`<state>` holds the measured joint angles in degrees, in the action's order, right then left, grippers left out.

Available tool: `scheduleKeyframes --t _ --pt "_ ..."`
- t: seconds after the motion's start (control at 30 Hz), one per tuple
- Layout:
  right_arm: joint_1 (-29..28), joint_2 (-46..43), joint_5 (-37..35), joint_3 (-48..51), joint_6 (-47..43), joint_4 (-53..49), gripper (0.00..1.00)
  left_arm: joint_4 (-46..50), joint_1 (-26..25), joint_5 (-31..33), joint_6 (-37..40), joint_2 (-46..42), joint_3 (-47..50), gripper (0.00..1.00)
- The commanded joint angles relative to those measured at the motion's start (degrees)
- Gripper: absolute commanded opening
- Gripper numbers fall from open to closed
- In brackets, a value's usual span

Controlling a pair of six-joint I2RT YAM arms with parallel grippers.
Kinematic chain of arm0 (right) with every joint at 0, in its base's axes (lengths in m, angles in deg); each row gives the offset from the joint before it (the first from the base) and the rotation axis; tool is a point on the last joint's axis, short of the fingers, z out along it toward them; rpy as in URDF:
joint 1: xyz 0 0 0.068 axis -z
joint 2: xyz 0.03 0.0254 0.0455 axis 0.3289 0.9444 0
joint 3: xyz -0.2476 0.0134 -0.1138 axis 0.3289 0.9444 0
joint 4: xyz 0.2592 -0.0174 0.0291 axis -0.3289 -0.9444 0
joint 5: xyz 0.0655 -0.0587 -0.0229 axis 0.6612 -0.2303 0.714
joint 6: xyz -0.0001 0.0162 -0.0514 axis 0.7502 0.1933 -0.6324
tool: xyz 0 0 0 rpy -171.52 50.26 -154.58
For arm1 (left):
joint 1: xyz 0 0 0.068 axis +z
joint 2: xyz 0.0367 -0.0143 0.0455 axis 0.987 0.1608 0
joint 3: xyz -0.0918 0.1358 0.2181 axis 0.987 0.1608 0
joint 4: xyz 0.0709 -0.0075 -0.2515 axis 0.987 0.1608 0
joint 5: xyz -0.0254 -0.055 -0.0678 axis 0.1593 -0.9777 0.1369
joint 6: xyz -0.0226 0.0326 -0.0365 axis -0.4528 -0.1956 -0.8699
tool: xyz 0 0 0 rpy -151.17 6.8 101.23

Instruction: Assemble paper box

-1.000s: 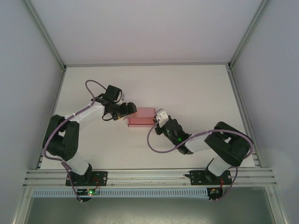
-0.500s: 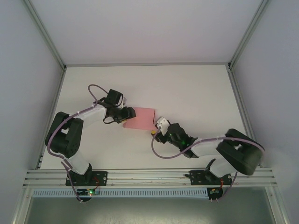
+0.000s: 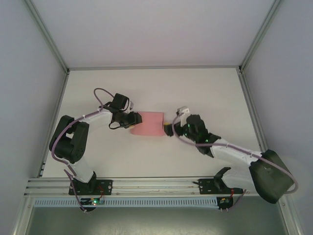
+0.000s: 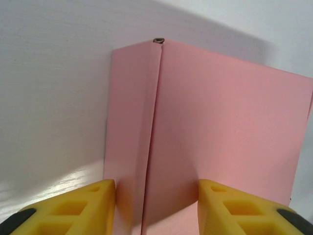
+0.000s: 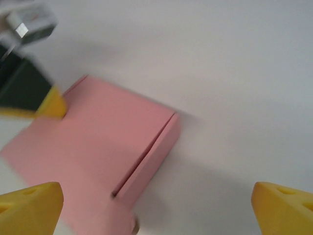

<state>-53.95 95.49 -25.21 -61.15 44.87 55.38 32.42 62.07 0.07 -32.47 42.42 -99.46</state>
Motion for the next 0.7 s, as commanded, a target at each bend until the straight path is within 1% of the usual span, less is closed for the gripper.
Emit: scheduleKeyframes --t 0.0,0.1,0.17,0.2,0.27,0.43,0.53,0.6,0.67 --pt "1.9 6.5 6.4 -7.9 9.7 -7.8 0.98 1.0 -0.1 0.5 0.2 2.6 0.9 0.46" --pt "2.8 15.2 10.0 -15.4 10.6 -12.3 0.97 0.2 -0.2 0.1 -0.6 2.7 1.1 0.46" --pt "3.7 21.3 13.5 -20.0 11.0 -14.7 0.92 0.2 -0.2 0.0 -0.6 2.8 1.1 0.46" --pt "4.0 24.0 15.4 -22.0 10.5 -15.5 0.88 0.4 -0.2 0.0 -0.5 2.7 1.1 0.46" --pt "4.2 28.5 16.3 -25.7 10.2 -18.0 0.84 0.6 -0.3 0.1 -0.4 2.6 1.1 0.46" --pt "4.2 32.8 15.4 -27.4 11.1 -18.8 0.77 0.6 -0.5 0.3 -0.7 2.6 1.5 0.45" --pt "4.0 34.0 15.4 -27.2 11.1 -18.9 0.64 0.1 -0.7 -0.2 -1.1 3.1 1.4 0.46" --pt "4.0 34.8 15.3 -26.9 11.2 -18.9 0.52 0.3 -0.8 -0.6 -0.8 3.3 1.2 0.45" --pt "4.2 35.0 14.8 -26.6 11.5 -18.9 0.49 0.5 -0.9 -0.5 -0.5 3.3 1.1 0.44"
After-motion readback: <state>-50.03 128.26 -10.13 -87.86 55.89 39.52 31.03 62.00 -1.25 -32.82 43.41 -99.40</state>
